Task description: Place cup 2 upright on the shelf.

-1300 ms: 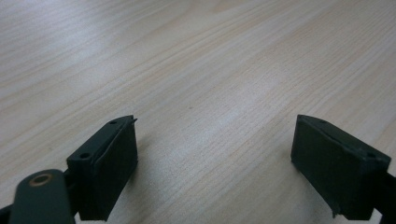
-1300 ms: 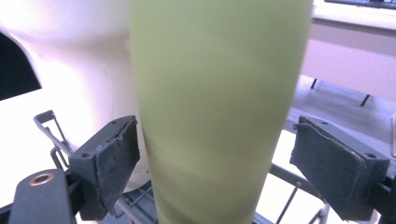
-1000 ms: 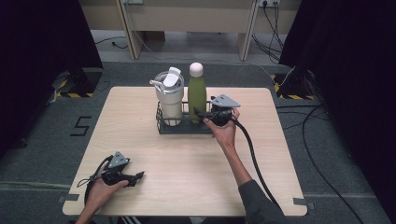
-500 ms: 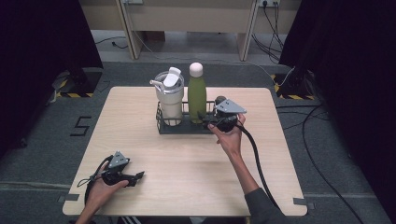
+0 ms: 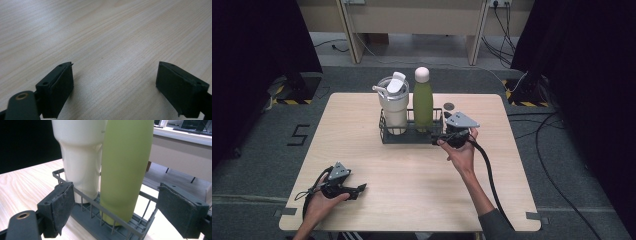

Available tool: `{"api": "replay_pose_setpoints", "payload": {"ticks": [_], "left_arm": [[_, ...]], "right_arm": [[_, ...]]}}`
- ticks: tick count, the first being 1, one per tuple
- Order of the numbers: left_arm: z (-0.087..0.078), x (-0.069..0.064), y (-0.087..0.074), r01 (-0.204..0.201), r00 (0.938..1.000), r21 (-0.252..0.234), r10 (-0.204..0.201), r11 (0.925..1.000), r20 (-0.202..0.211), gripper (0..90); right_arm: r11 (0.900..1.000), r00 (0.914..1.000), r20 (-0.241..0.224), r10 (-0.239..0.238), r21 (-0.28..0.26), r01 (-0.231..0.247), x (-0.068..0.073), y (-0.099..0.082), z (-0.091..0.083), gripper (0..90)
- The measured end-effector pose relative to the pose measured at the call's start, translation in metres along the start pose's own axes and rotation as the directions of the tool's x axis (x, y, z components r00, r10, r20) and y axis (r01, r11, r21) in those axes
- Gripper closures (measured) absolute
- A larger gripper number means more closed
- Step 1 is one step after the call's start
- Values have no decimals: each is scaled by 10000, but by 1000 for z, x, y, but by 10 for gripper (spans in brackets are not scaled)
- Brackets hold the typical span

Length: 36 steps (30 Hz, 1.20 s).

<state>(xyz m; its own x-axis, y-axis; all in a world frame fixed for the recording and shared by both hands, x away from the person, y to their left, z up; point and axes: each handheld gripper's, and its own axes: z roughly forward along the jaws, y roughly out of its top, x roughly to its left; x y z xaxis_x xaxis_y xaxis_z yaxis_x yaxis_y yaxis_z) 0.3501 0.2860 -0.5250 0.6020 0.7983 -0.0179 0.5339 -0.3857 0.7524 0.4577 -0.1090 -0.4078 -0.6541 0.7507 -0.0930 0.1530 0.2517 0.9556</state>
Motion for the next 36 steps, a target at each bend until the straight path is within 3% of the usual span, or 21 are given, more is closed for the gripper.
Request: {"api": "replay_pose_setpoints", "payload": {"ticks": [29, 36], "left_arm": [[0, 0, 0, -6, 10000, 9, 6, 10000, -1, 139], [0, 0, 0, -3, 10000, 6, 3, 10000, 11, 139]], "right_arm": [[9996, 9996, -239, 124, 238, -119, 9, -24, -27, 152], [9990, 9980, -586, 247, 390, -224, 15, -36, -31, 153]]}}
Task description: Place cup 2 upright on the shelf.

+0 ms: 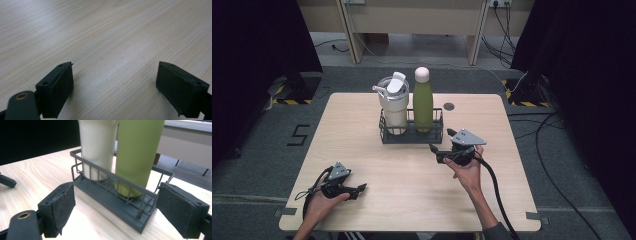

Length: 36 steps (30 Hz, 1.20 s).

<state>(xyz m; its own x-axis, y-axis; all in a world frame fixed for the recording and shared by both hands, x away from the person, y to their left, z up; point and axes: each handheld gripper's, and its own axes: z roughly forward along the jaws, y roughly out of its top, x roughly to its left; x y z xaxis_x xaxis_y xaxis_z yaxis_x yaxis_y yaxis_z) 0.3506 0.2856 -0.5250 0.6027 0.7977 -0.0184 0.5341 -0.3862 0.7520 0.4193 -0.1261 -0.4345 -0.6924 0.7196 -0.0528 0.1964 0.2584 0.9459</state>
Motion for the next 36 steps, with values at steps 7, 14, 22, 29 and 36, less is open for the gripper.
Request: {"api": "replay_pose_setpoints", "payload": {"ticks": [7, 14, 22, 29, 36], "left_arm": [[0, 0, 0, -12, 10000, -3, 12, 10000, -5, 141], [0, 0, 0, -15, 10000, -5, 15, 10000, -2, 142], [0, 0, 0, -31, 10000, -1, 31, 10000, -9, 142], [0, 0, 0, -9, 10000, -11, 9, 10000, -17, 142], [0, 0, 0, -9, 10000, -11, 9, 10000, -17, 142]], "right_arm": [[9999, 9999, -71, 75, -67, -75, 4, -1, -6, 153], [9999, 9997, -226, 96, 131, -93, 9, -8, -9, 153], [9997, 9996, -272, 88, 244, -81, 12, -15, -13, 153], [9993, 9993, -366, 94, 373, -80, 15, -20, -13, 153], [9990, 9990, -420, 140, 423, -122, 17, -24, -14, 153]]}}
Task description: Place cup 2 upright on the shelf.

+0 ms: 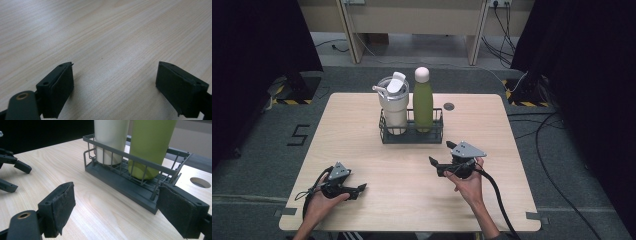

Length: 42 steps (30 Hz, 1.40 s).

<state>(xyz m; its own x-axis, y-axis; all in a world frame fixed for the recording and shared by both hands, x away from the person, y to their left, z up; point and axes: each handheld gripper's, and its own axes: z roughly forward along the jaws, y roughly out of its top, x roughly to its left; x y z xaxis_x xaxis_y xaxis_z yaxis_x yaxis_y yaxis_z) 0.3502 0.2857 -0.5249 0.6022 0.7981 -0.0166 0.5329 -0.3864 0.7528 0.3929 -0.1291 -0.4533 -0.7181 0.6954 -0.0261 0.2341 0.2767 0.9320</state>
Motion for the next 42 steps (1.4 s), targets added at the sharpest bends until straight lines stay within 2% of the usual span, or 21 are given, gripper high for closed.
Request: {"api": "replay_pose_setpoints", "payload": {"ticks": [10, 15, 27, 42], "left_arm": [[0, 0, 0, 11, 10000, -1, -11, 10000, 13, 142], [0, 0, 0, 6, 10000, 1, -6, 10000, 10, 142], [0, 0, 0, 4, 10000, 1, -4, 10000, 6, 142], [0, 0, 0, 10, 10000, -1, -10, 10000, 8, 142]], "right_arm": [[9997, 10000, -71, -15, 229, 17, 2, -8, -3, 153], [9993, 9998, -90, 177, 317, -174, 2, -15, -4, 153], [9986, 9997, -160, 173, 512, -165, 3, -25, -9, 153], [9966, 9988, -173, 455, 692, -442, 5, -36, -18, 152]]}}
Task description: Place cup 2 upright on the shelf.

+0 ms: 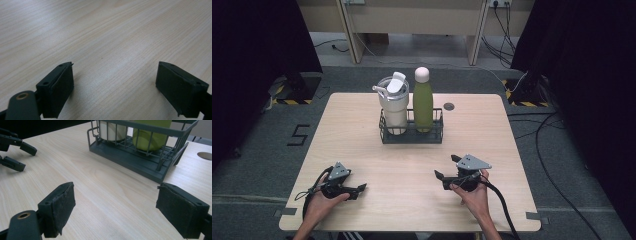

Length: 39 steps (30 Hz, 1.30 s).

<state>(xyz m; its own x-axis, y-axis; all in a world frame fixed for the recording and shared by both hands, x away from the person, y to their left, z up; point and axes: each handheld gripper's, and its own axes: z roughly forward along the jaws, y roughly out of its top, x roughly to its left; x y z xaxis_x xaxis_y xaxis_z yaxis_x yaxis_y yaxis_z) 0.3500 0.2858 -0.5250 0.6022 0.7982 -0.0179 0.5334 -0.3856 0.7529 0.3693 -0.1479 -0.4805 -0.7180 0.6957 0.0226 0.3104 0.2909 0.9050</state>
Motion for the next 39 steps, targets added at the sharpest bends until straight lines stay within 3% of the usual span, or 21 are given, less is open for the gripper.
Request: {"api": "replay_pose_setpoints", "payload": {"ticks": [39], "left_arm": [[0, 0, 0, -11, 10000, 24, 11, 10000, 2, 143]], "right_arm": [[9935, 9988, 223, 432, 1044, -453, -4, -29, -19, 151]]}}
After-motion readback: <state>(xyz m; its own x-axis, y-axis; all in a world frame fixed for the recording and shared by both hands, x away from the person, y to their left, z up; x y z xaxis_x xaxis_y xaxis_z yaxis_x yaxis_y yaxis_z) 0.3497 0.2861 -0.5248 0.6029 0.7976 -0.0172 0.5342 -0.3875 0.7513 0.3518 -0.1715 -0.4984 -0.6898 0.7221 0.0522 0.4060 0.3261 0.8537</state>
